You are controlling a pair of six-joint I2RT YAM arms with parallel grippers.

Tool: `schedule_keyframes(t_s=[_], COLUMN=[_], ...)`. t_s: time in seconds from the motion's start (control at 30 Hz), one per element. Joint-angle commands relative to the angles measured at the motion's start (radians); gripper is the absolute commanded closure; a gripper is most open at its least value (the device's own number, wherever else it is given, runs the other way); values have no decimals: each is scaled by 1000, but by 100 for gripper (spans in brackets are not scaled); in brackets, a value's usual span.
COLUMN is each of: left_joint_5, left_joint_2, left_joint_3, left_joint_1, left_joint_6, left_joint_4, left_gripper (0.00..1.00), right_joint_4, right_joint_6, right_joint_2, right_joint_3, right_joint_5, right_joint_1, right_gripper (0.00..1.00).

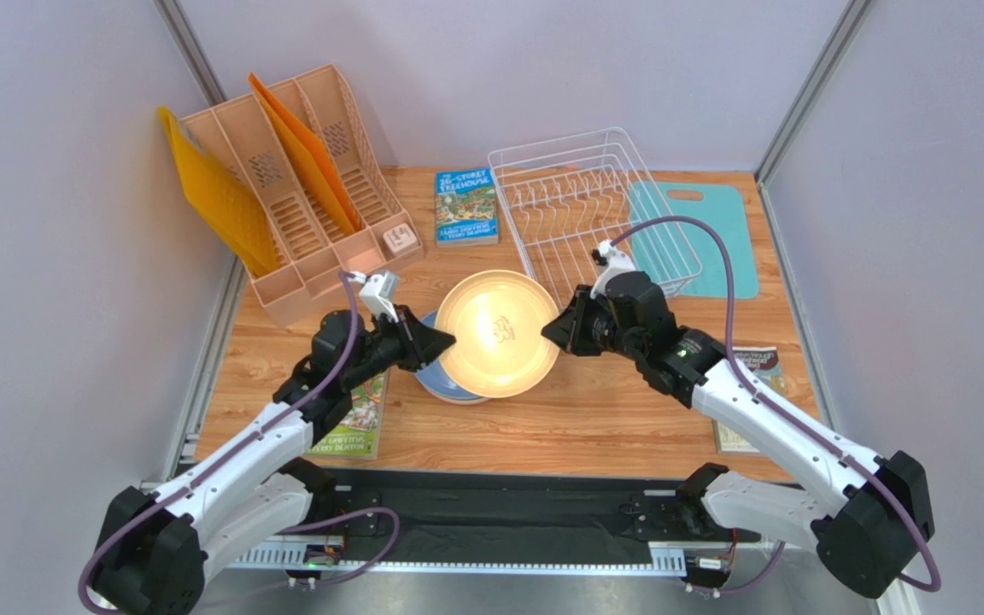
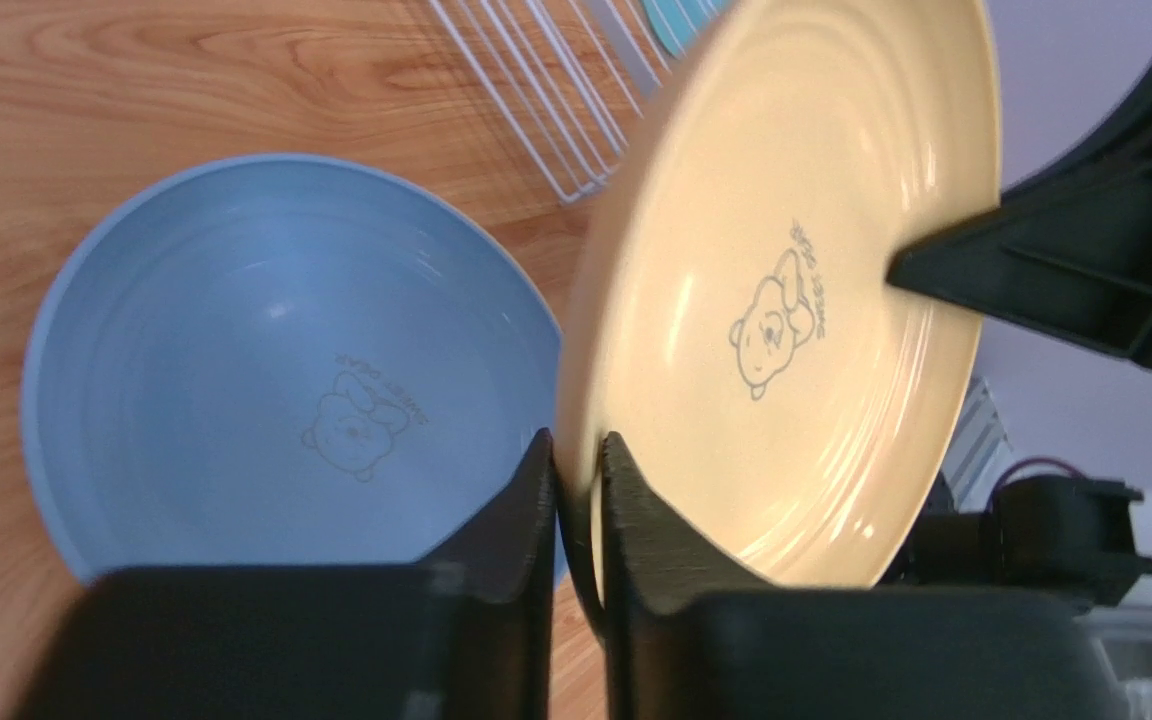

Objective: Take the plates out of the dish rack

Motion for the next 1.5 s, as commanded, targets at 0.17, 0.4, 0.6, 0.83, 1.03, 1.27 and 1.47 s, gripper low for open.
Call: schedule_keyframes(t_s=[0.17,0.4,0.6,0.83,1.03,1.27,1.47], left_joint_5=[-149,-359,-416,-410,-413,-405,-427], left_joint_2=[-30,-50,10,114,160,174,145], left_joint_3=[40,134,157,154,148,143,142], left_joint_1=[1,1,1,1,1,1,1], left_joint_6=[63,118,124,117,124,132,155], left_joint_4=[-114,-309,-292,-260,-259,-254,-283], left_gripper=[100,100,100,100,100,68,44], right_joint_4=[75,-75,-135,-189,-218,-226,-231], right_joint_6=[19,-24,-54,-76,-97,-104,-122], right_joint_2=[-1,-68,-130,-161,-173,-171,-171], right_joint_3=[21,48,67,77,73,61,54], right_joint_5=[-1,256,322,385,436,477,526], right_joint_1=[1,3,3,3,3,3,1], right_gripper=[78,29,27,26,22,18,13])
